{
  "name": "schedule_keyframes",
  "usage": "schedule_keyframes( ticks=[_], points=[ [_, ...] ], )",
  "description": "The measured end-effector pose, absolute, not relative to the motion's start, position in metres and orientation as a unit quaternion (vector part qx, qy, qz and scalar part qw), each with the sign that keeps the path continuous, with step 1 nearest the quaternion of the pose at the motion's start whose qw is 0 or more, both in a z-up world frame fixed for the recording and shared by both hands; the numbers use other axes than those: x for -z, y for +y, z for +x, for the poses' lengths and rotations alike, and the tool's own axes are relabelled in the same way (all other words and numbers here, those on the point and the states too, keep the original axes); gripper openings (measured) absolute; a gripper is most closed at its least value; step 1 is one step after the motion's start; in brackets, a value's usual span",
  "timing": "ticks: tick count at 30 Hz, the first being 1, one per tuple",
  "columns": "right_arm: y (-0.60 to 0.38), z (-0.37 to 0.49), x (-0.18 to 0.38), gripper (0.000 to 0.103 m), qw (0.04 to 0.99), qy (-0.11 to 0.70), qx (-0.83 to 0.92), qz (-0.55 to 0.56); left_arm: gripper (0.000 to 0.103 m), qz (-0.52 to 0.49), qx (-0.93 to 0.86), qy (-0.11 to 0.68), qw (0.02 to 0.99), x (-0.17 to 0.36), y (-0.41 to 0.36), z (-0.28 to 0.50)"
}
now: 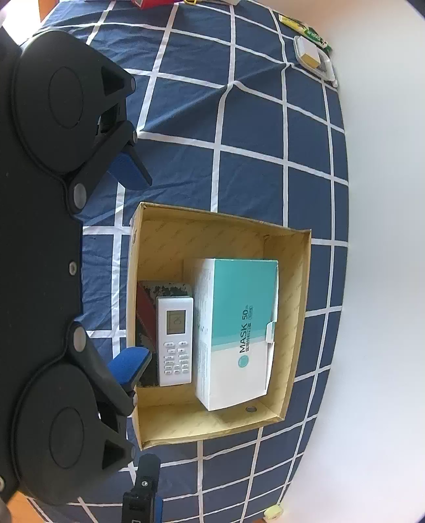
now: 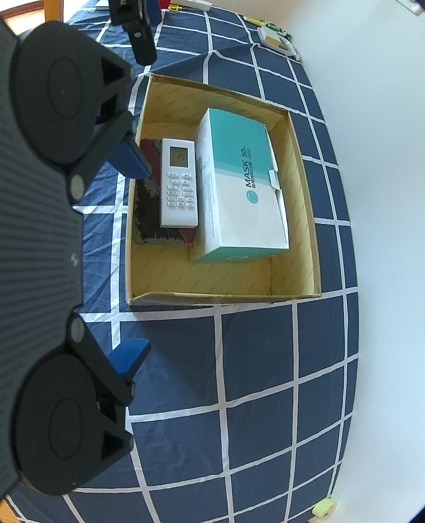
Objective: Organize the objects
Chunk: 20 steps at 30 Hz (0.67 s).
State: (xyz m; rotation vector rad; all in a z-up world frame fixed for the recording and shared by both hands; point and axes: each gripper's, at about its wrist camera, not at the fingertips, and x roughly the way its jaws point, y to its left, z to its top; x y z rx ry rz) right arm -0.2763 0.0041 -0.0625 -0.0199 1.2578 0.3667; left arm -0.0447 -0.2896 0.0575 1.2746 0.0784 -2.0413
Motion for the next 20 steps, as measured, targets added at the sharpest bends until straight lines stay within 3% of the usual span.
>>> schedule_keyframes(
  ticks=[20],
  points=[
    [0.0103, -0.2774, 0.0559, 0.103, 0.797, 0.581, -0.167, -0.014, 0.103, 0.499, 0.791, 0.016, 0.353, -0.0583, -0.2930, -0.0446]
  ],
)
